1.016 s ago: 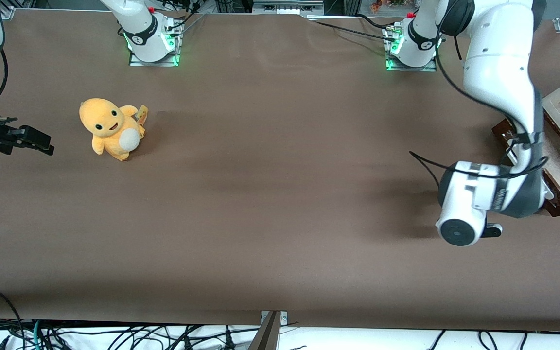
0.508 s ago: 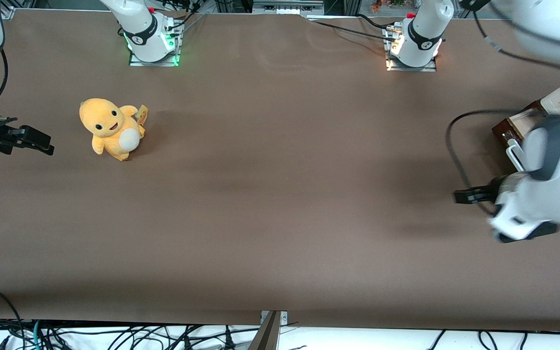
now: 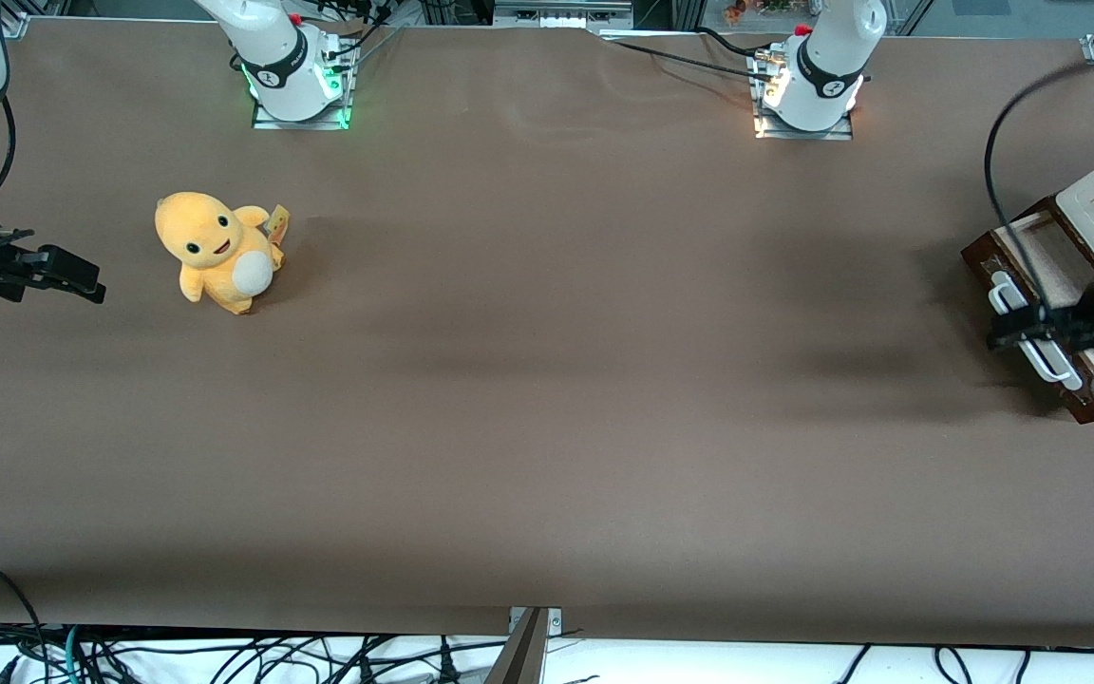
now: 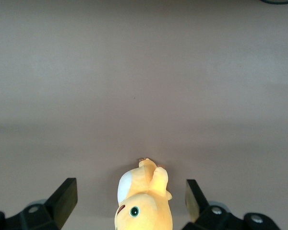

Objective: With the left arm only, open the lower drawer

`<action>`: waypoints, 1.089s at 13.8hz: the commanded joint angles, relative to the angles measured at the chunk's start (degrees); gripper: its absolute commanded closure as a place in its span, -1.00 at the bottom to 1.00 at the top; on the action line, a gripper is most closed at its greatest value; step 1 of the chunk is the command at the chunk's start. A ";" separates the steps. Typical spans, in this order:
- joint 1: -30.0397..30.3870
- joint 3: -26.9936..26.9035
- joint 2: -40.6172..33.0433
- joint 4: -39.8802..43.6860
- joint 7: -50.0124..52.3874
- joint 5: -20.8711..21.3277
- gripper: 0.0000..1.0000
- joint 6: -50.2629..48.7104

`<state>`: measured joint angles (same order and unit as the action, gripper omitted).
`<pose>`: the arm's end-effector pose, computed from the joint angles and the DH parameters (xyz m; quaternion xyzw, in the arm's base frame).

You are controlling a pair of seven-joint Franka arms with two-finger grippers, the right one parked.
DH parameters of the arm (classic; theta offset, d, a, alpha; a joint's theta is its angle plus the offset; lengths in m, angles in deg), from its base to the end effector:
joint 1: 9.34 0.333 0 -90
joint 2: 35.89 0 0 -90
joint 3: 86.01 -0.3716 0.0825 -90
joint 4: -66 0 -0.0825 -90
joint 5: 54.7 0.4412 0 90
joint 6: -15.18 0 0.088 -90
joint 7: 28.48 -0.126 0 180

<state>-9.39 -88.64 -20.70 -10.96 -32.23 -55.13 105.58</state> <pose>0.7045 0.0264 0.6074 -0.9998 0.0108 0.0152 0.0014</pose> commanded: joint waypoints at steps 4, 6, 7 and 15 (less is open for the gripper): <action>-1.88 0.26 -12.98 -15.85 -0.55 -1.60 -1.00 2.51; -2.05 0.95 -12.03 -15.51 -0.56 -1.33 -1.00 2.51; -1.36 2.44 -11.42 -15.34 -0.90 -1.07 -1.00 2.51; -0.83 2.80 -10.27 -14.46 -0.47 -0.80 -1.00 2.33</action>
<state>-10.82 -86.00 -30.71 -25.45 -32.16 -55.15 107.50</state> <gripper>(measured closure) 0.000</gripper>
